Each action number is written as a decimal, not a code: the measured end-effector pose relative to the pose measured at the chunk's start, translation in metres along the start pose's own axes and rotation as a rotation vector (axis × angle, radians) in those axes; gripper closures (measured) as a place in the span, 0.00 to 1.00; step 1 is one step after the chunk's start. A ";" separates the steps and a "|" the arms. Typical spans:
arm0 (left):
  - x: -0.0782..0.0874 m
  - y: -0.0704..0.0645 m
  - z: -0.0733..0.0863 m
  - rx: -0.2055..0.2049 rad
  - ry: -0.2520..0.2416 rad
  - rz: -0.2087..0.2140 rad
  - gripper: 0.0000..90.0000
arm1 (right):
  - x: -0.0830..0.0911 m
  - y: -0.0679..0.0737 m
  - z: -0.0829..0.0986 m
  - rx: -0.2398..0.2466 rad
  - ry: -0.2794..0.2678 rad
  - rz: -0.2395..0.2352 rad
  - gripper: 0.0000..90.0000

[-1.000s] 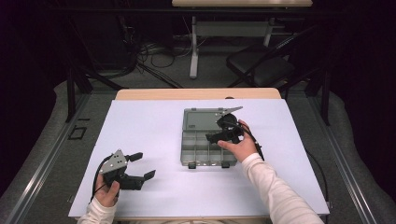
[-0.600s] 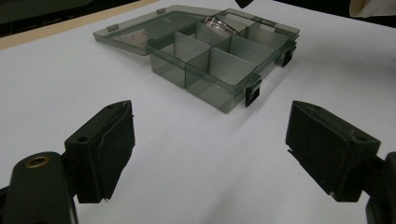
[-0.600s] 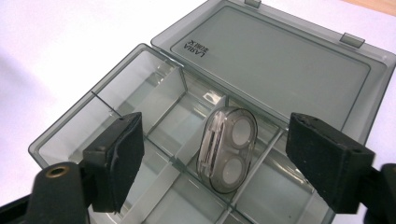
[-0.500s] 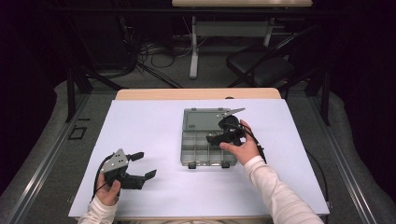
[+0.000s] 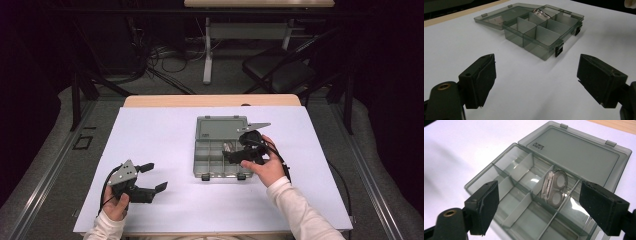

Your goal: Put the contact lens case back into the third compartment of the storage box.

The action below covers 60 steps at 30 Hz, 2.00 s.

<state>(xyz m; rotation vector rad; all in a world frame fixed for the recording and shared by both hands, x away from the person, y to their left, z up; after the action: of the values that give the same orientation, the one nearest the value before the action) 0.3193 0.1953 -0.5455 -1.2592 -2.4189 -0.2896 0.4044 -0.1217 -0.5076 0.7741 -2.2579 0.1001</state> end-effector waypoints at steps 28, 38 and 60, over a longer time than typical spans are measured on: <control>0.002 0.000 0.001 0.001 -0.002 -0.010 0.18 | 0.053 0.024 0.045 0.059 -0.097 -0.001 0.17; 0.003 -0.001 0.001 0.001 -0.002 -0.013 0.18 | 0.063 0.021 0.068 0.044 -0.115 0.021 0.17; 0.003 -0.001 0.001 0.003 -0.002 -0.013 0.18 | 0.059 -0.007 0.104 -0.019 -0.137 0.081 0.17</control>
<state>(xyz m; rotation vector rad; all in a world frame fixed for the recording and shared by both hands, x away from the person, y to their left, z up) 0.3171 0.1975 -0.5452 -1.2438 -2.4289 -0.2885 0.3107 -0.1870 -0.5446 0.6975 -2.4167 0.0655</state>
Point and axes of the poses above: each handheld gripper's, and its own axes: x roughly backward along the jaws, z roughly out of its underside, y roughly to its left, the point moved 5 cm from there along -x, roughly forward along the jaws, and after that the axes turned 4 degrees about -x, right-handed, at the moved point
